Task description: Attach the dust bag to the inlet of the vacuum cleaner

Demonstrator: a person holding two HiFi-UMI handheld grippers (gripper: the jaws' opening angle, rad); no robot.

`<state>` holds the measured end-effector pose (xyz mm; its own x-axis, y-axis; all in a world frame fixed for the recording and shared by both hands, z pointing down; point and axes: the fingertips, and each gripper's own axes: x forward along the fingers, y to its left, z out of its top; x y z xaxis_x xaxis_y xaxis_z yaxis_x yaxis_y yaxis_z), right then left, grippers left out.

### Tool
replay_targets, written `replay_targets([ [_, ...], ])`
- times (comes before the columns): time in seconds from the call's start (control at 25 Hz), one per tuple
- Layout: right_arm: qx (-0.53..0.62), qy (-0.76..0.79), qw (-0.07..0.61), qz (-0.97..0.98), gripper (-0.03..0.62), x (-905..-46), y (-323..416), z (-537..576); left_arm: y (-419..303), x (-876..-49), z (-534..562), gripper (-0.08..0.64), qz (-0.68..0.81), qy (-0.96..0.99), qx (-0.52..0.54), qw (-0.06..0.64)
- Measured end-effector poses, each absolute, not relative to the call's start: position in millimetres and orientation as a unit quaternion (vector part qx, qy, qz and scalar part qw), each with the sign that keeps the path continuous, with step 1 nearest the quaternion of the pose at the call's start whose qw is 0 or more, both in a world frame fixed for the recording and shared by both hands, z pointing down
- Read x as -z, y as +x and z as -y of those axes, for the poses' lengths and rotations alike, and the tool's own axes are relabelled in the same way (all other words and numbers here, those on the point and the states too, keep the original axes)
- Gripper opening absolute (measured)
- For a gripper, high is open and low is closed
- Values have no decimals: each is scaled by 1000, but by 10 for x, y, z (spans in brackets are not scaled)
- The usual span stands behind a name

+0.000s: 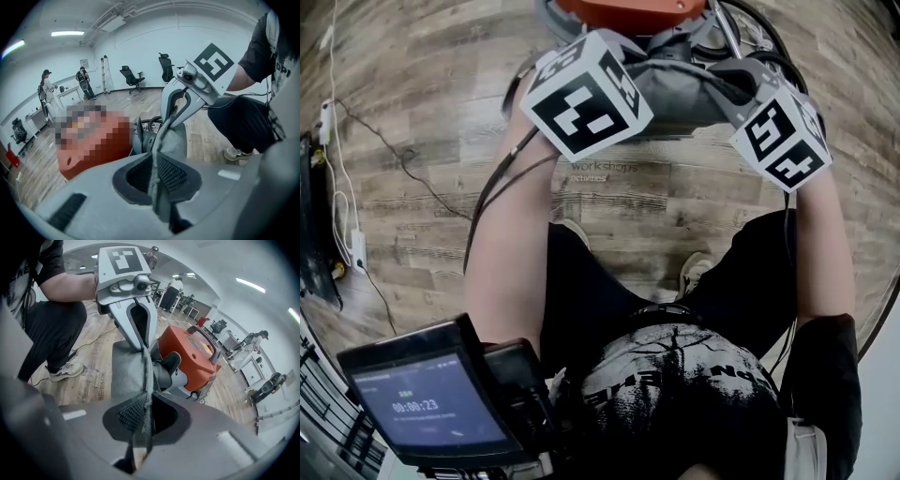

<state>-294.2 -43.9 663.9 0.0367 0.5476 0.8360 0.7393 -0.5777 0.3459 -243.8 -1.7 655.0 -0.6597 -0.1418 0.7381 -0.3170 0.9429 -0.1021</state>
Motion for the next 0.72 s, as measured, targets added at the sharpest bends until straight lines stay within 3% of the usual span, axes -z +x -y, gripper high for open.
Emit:
replay_targets([
  [0.4,516,-718,105,455,38,-6646,-2965,433,-2450,-6540,34,38,907,137,-99,385],
  [0.48,507,-724,102,457,63,-6652,-2970,432,-2453,-6544,37,46,912,137,-89,376],
  [0.56,498,-733,107,451,162,-6696,-2940,452,-2432,-6567,45,101,914,133,-84,375],
  [0.72,488,-741,110,447,209,-6762,-2919,445,-2374,-6640,46,169,910,130,-88,385],
])
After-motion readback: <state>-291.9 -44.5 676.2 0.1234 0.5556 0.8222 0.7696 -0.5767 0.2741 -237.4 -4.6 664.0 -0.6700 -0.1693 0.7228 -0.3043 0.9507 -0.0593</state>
